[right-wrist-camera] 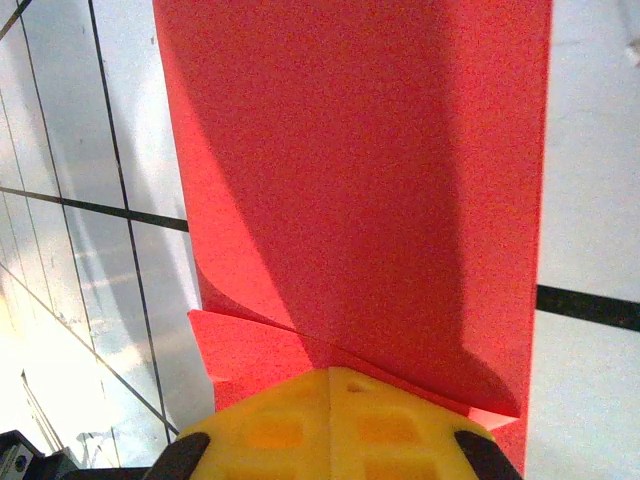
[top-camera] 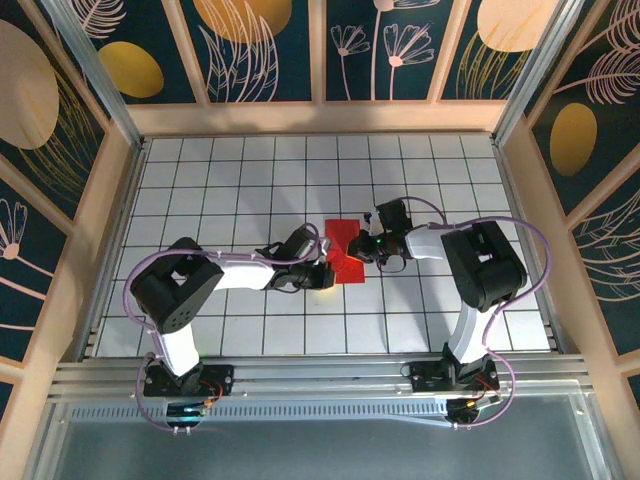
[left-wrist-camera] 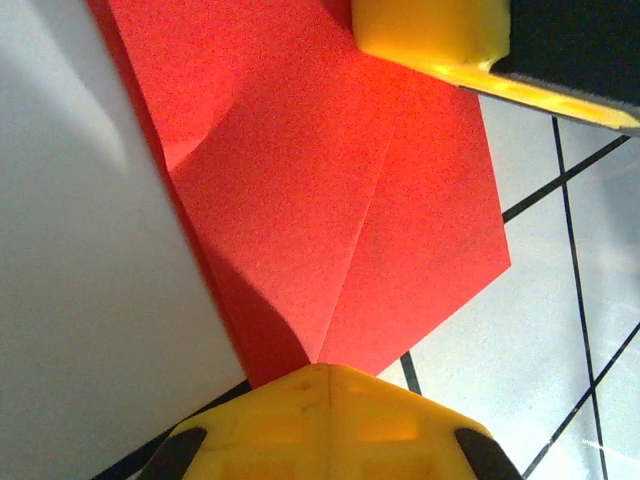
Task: Fold a paper plane with a square sheet of paper (fold left side to right side)
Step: Fold the triangle a second time at the center of the table.
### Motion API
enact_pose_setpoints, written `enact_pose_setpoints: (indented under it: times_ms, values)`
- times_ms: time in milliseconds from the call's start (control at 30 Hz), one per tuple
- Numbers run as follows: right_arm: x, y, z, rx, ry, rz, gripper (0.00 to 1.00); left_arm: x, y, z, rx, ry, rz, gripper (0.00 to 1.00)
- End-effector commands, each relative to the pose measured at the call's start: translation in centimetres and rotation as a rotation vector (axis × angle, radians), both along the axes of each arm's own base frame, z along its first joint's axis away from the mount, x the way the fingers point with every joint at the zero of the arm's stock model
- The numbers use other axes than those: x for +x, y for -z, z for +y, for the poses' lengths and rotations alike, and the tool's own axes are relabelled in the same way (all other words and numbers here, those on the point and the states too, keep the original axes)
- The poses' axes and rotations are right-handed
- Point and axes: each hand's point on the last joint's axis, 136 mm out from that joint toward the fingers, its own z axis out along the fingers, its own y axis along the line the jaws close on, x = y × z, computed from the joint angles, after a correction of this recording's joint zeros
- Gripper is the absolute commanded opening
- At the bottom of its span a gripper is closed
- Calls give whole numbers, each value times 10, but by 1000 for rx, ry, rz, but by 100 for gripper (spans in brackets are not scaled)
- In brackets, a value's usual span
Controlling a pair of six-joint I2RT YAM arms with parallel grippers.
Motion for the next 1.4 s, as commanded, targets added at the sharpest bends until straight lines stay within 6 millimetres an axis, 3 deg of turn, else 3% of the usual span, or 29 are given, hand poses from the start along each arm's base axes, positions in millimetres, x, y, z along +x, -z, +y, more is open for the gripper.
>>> enact_pose_setpoints:
  times_ms: [0, 167, 333, 433, 567, 767, 933, 967, 1000, 1167, 1367]
  values:
    - [-19, 43, -31, -155, 41, 123, 0, -34, 29, 30, 128, -6, 128, 0]
    - [-12, 24, -17, -101, 14, 81, 0, -26, 7, 25, 80, -22, 81, 0]
    - [8, -27, 1, 13, 4, -33, 0, -1, -43, 18, -3, -63, -44, 0]
    - [17, -61, 4, 56, 12, -125, 8, 19, -67, 25, -28, -126, -118, 9]
    - [22, -87, -7, 29, 41, -226, 26, 39, -85, 32, -45, -191, -188, 35]
    - [13, -97, -38, -44, 98, -323, 51, 63, -82, 29, -51, -221, -206, 51]
    - [-3, -100, -51, -19, 120, -360, 71, 83, -76, 20, -43, -199, -217, 53]
    - [-6, -99, -53, -17, 122, -362, 73, 84, -62, 20, -18, -191, -196, 52]
    - [-9, -99, -55, -14, 121, -364, 74, 91, -66, 13, -28, -179, -207, 51]
    - [-20, -95, -60, -15, 121, -359, 74, 100, -43, 7, 19, -148, -179, 40]
    - [-23, -90, -65, -25, 126, -345, 74, 97, -24, 0, 20, -109, -133, 29]
